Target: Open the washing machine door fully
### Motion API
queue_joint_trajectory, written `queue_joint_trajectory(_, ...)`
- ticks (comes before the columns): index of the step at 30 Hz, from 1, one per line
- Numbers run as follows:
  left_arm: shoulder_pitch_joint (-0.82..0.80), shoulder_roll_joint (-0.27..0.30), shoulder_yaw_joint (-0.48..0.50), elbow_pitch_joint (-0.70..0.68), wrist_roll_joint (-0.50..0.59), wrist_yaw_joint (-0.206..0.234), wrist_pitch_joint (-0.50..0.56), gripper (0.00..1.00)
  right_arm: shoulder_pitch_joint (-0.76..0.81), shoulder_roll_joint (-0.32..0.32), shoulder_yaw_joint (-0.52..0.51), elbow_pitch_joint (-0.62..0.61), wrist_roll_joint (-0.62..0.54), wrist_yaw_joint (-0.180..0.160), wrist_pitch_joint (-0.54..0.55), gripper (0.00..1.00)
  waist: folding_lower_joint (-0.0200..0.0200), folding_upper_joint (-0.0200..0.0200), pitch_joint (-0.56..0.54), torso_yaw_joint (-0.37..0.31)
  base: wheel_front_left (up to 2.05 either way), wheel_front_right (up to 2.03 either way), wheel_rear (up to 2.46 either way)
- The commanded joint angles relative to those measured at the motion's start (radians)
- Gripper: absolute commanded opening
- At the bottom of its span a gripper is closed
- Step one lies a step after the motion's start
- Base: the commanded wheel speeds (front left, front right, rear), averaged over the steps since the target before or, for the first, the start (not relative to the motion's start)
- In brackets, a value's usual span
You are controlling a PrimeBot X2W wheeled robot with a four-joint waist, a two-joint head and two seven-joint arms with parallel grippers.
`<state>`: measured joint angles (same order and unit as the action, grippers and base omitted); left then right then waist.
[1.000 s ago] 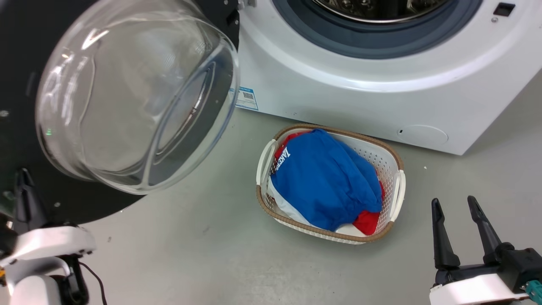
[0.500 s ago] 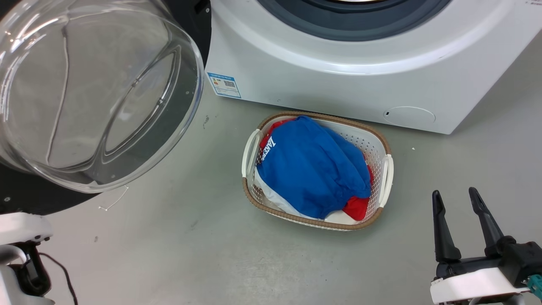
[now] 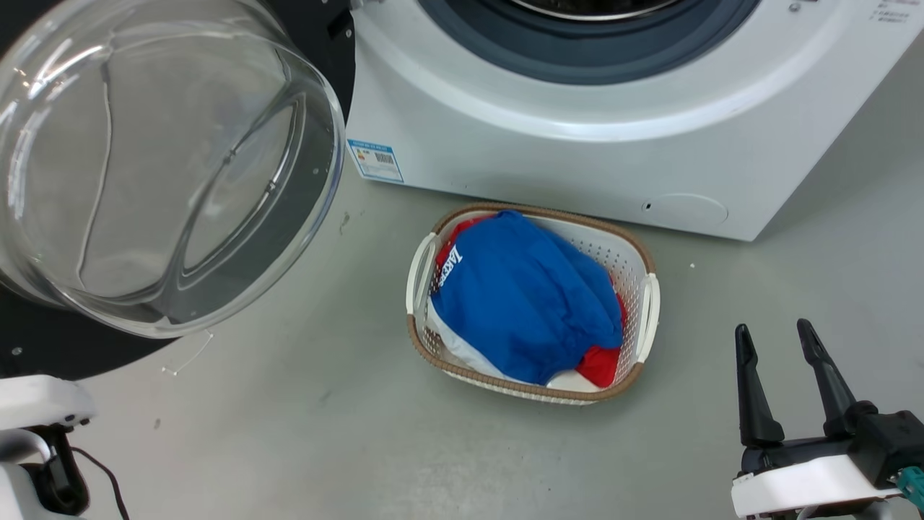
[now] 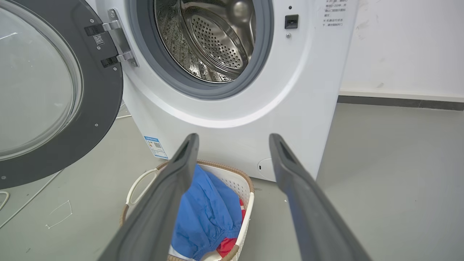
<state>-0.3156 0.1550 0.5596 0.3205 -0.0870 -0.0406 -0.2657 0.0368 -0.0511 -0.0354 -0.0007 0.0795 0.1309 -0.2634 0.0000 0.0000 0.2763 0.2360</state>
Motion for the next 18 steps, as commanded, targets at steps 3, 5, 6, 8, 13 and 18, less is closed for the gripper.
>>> queue_joint_trajectory(3, 0.03, -0.003, -0.019, -0.005, 0.027, -0.016, 0.002, 0.0, 0.004, 0.002, 0.006, 0.003, 0.013, 0.0, -0.002, 1.0, 0.0, 0.0, -0.038, -0.005, 0.0, 0.0, 0.0)
queue_joint_trajectory(5, 0.041, -0.006, -0.025, -0.014, 0.035, -0.021, 0.002, 0.0, 0.01, 0.002, 0.008, 0.003, 0.021, 0.0, -0.002, 1.0, 0.0, 0.0, -0.06, -0.009, 0.0, 0.0, 0.0)
queue_joint_trajectory(6, 0.05, -0.008, -0.027, -0.018, 0.039, -0.025, 0.002, 0.0, 0.015, 0.002, 0.008, 0.002, 0.025, 0.0, -0.002, 1.0, 0.0, 0.0, -0.071, -0.011, 0.0, 0.0, 0.0)
queue_joint_trajectory(8, 0.07, -0.013, -0.034, -0.032, 0.045, -0.031, 0.002, 0.0, 0.022, 0.002, 0.009, 0.001, 0.032, 0.0, -0.002, 1.0, 0.0, 0.0, -0.096, -0.016, 0.0, 0.0, 0.0)
queue_joint_trajectory(13, 0.125, -0.03, -0.059, -0.078, 0.067, -0.039, 0.002, 0.0, 0.045, 0.002, 0.012, -0.009, 0.044, 0.0, -0.002, 1.0, 0.0, 0.0, -0.159, -0.032, 0.0, 0.0, 0.0)
queue_joint_trajectory(18, 0.18, -0.05, -0.096, -0.135, 0.079, -0.049, 0.002, 0.0, 0.072, 0.002, 0.003, -0.032, 0.053, 0.0, -0.002, 1.0, 0.0, 0.0, -0.217, -0.047, 0.0, 0.0, 0.0)
